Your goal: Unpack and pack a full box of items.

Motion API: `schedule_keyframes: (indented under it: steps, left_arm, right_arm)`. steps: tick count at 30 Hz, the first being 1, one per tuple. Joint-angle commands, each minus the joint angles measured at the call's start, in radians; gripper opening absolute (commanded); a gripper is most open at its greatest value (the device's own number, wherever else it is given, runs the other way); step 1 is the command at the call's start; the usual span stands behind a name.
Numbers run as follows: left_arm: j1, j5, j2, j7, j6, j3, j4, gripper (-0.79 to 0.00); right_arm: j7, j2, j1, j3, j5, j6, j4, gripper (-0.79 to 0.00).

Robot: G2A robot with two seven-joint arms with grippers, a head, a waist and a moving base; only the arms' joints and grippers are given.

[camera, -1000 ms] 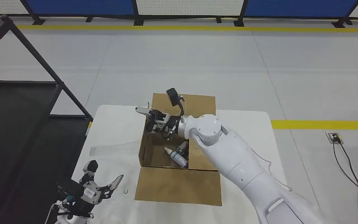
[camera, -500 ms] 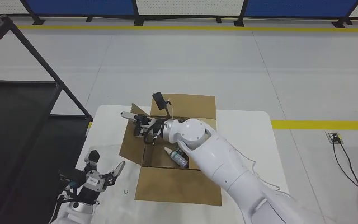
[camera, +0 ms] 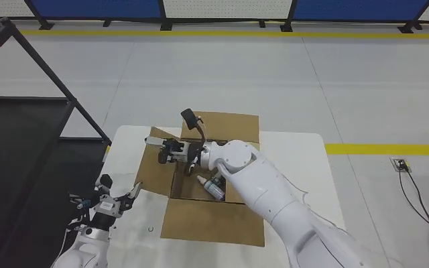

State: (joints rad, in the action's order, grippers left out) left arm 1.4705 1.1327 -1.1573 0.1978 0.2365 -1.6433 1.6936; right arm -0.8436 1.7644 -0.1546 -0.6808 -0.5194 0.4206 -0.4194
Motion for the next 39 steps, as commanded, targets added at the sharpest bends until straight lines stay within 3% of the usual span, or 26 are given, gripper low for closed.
schedule_keyframes:
  steps: [1,10,22,25,34,39]
  left_arm:
    - [0.000,-0.004,0.000,-0.003,0.003,-0.007,-0.015,0.000]
    - [-0.005,-0.013,0.002,-0.041,0.027,-0.021,-0.089,0.000]
    - [-0.029,0.052,0.009,-0.106,0.063,-0.016,-0.133,0.000]
    - [-0.014,0.042,0.009,-0.061,0.066,-0.031,-0.103,0.000]
    - [0.056,0.051,0.010,0.010,0.053,-0.077,0.071,0.000]
    - [0.089,0.073,0.009,0.025,0.035,-0.086,0.183,0.000]
  right_arm:
    - [-0.012,-0.012,-0.001,-0.025,-0.007,0.041,0.000,0.000]
    - [-0.072,-0.101,-0.041,-0.156,-0.004,0.152,-0.048,0.000]
    - [-0.086,-0.248,-0.217,-0.353,0.133,0.117,-0.306,0.000]
    - [-0.103,-0.279,-0.251,-0.387,0.219,0.028,-0.368,0.000]
    - [-0.103,-0.279,-0.251,-0.387,0.219,0.028,-0.368,0.000]
    - [-0.086,-0.294,-0.302,-0.418,0.228,0.041,-0.429,0.000]
